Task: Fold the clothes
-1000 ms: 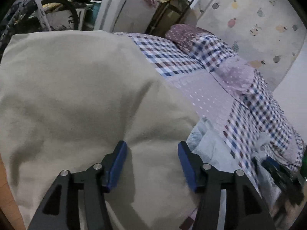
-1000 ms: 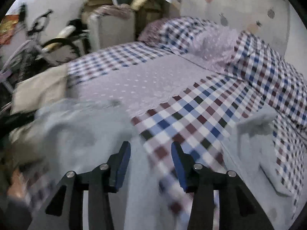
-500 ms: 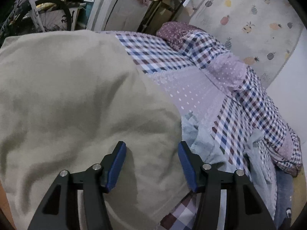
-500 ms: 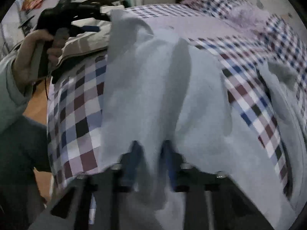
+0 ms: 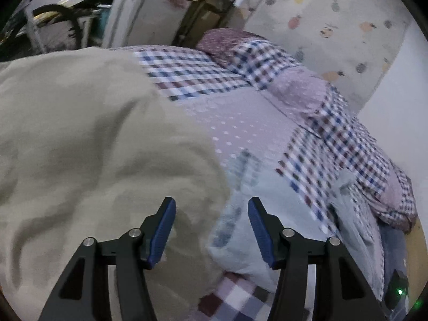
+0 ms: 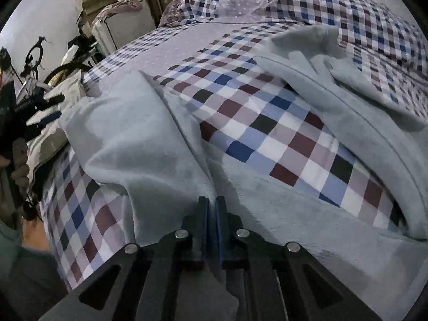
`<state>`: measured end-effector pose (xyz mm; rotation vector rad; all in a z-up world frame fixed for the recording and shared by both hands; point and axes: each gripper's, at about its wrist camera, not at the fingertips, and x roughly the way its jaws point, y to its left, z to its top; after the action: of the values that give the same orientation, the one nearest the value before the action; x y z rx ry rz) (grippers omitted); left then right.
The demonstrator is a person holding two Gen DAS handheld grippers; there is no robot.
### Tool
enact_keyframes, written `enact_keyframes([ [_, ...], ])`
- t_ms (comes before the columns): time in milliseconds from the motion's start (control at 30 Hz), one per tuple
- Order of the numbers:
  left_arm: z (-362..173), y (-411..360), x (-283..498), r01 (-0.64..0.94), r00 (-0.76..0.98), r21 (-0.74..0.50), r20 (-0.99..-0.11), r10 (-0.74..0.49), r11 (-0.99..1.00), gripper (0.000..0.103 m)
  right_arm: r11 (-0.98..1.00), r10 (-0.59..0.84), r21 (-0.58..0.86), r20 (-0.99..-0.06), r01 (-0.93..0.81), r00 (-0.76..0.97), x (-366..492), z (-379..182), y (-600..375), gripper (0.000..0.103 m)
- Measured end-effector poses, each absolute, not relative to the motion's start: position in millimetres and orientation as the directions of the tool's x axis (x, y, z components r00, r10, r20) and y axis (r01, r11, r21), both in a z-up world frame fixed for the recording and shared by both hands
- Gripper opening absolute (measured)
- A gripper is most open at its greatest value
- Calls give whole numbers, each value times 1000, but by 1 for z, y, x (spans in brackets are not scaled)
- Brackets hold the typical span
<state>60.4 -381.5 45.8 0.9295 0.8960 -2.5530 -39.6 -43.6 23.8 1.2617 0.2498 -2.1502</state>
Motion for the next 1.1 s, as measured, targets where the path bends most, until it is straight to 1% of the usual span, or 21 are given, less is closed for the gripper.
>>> enact_keyframes([
  [33,46,-379,59,436,-756,-459,-654,-38,-774,60,-790,-402,124,-845,600,-354,-39,25,-45,8],
  [100,46,-374,56,425,-751,-465,-660,-16,-777,60,-796,-366,83,-854,600,-368,-39,29,-48,27],
  [133,46,-374,57,425,-751,-471,-660,-11,-773,60,-787,-360,57,-851,614,-383,-35,37,-50,29],
  [200,47,-380,61,436,-763,-503,-646,-10,-746,60,-767,-351,7,-842,642,-410,-28,53,-56,29],
  [233,47,-386,66,446,-772,-521,-635,-18,-728,60,-739,-389,13,-825,674,-411,-24,64,-64,30],
  [300,47,-399,75,468,-790,-558,-612,-41,-685,60,-678,-462,24,-791,734,-401,-17,84,-83,48],
  [333,47,-404,79,476,-796,-572,-604,-49,-668,60,-636,-489,17,-782,771,-386,-13,89,-99,50],
  [400,44,-417,88,500,-800,-599,-596,-68,-626,60,-546,-521,-11,-779,838,-349,-7,94,-140,49],
  [600,28,-430,88,531,-772,-610,-634,-40,-588,60,-345,-502,-55,-832,937,-234,-22,61,-256,49],
  [667,25,-430,86,531,-766,-604,-642,-31,-594,60,-312,-483,-51,-851,949,-205,-26,48,-277,49],
  [700,24,-430,84,527,-765,-602,-644,-26,-599,60,-296,-473,-49,-860,954,-192,-28,41,-288,46],
  [733,23,-429,84,523,-765,-602,-643,-21,-603,60,-284,-460,-56,-868,957,-187,-29,34,-294,41],
  [767,23,-429,83,518,-766,-602,-643,-16,-607,60,-272,-447,-63,-875,960,-184,-31,27,-301,13],
  [800,23,-428,83,514,-766,-602,-643,-11,-611,60,-269,-442,-86,-874,959,-203,-30,25,-303,1],
  [867,22,-430,83,506,-769,-610,-639,1,-610,60,-270,-441,-121,-866,955,-234,-29,25,-306,0],
  [933,20,-434,85,499,-776,-628,-630,15,-598,60,-312,-465,-176,-828,934,-312,-32,39,-302,0],
  [1033,20,-436,86,492,-780,-639,-625,27,-591,60,-451,-516,-148,-761,880,-392,-57,70,-287,0],
  [1100,19,-435,85,489,-777,-633,-628,30,-600,60,-475,-499,-103,-787,874,-363,-72,66,-287,0],
])
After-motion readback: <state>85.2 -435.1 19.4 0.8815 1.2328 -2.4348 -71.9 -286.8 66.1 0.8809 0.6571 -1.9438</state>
